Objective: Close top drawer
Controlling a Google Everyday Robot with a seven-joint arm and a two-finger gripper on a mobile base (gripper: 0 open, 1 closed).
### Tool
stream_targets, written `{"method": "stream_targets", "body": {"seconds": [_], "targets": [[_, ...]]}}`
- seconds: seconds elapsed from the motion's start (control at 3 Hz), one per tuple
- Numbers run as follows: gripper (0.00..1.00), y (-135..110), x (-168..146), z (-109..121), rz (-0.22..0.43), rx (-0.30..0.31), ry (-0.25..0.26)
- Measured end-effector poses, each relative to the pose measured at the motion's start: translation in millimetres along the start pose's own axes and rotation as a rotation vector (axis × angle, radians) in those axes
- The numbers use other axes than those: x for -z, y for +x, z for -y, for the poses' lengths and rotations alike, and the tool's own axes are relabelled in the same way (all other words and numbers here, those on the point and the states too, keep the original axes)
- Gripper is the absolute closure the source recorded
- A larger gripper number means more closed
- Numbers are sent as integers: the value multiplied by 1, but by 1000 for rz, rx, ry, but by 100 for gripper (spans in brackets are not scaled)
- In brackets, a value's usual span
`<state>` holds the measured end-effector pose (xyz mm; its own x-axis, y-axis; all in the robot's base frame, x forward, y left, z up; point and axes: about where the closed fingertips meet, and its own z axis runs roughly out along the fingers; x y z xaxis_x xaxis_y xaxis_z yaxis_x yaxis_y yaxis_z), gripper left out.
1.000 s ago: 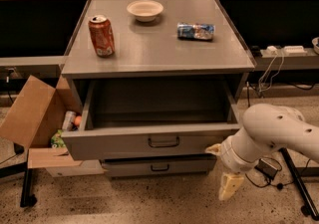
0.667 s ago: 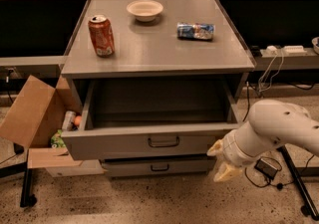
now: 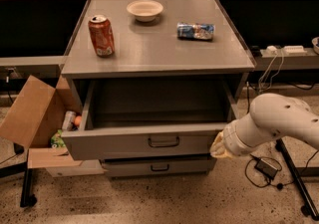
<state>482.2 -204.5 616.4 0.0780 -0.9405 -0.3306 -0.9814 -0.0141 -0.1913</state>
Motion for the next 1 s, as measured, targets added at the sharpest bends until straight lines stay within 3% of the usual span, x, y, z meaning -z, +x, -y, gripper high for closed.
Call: {"method": "stream_targets", "body": {"seconds": [0.67, 1.0], "targets": [[100, 1, -1, 17, -18, 6, 26], [85, 1, -1, 17, -18, 6, 26]]}}
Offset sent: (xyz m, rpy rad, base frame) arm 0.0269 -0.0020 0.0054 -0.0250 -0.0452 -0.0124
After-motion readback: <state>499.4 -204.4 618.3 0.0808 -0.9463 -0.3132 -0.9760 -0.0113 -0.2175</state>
